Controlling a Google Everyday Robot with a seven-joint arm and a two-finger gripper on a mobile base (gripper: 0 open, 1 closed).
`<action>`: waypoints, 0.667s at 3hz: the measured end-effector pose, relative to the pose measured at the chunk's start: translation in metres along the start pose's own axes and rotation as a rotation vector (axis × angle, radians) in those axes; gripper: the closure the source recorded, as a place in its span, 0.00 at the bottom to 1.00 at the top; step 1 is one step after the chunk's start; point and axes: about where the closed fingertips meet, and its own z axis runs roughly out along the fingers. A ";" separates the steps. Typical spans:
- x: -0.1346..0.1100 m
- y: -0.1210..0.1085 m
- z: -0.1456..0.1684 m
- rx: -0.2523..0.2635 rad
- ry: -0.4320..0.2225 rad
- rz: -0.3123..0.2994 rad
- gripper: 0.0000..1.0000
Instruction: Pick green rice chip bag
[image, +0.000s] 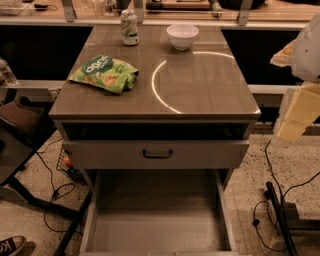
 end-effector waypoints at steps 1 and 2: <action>-0.003 -0.004 0.001 0.008 -0.010 0.010 0.00; -0.014 -0.024 0.008 0.038 -0.056 0.053 0.00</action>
Offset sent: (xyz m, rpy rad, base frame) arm 0.0556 0.0128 -0.0003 0.1189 -0.0718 -0.0893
